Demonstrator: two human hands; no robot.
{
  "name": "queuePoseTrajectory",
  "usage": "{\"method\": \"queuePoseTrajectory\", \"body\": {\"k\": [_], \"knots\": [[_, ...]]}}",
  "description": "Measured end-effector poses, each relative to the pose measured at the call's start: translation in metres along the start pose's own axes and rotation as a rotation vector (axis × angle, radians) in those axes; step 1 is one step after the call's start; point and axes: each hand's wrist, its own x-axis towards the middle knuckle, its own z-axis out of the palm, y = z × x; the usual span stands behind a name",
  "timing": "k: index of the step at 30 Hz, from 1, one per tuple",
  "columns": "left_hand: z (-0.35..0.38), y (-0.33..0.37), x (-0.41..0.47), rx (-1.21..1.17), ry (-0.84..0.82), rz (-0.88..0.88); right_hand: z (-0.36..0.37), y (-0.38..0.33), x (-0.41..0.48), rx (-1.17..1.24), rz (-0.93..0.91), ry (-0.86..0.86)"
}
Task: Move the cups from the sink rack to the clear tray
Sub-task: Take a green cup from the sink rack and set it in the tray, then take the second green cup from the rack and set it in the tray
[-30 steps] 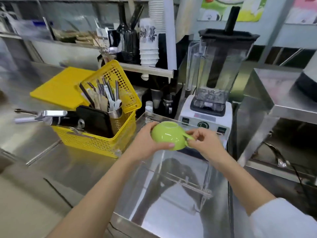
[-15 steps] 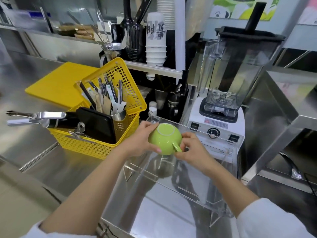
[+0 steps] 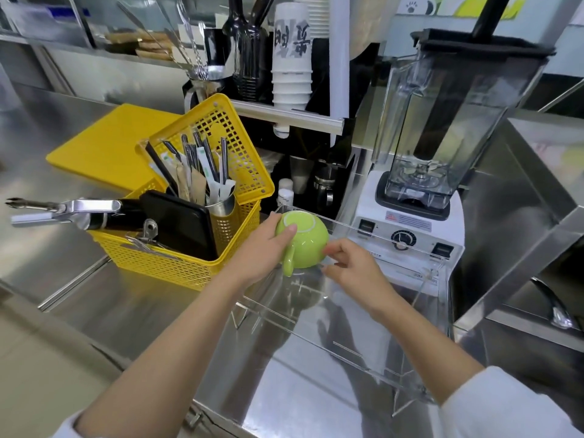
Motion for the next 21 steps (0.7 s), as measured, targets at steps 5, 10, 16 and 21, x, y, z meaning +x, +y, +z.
{"method": "queuePoseTrajectory", "body": {"k": [5, 10, 16, 21], "knots": [[0.002, 0.005, -0.002, -0.021, -0.016, -0.015, -0.004, 0.001, 0.001, 0.092, 0.019, -0.019], [0.000, 0.005, 0.004, 0.214, 0.061, -0.009, -0.015, -0.002, -0.008, 0.050, 0.007, 0.006], [0.035, 0.043, 0.001, 0.392, 0.094, 0.239, -0.062, -0.006, -0.033, -0.007, -0.028, 0.116], [0.108, 0.095, -0.016, 0.332, -0.061, 0.468, -0.126, 0.009, -0.072, 0.054, -0.032, 0.281]]}}
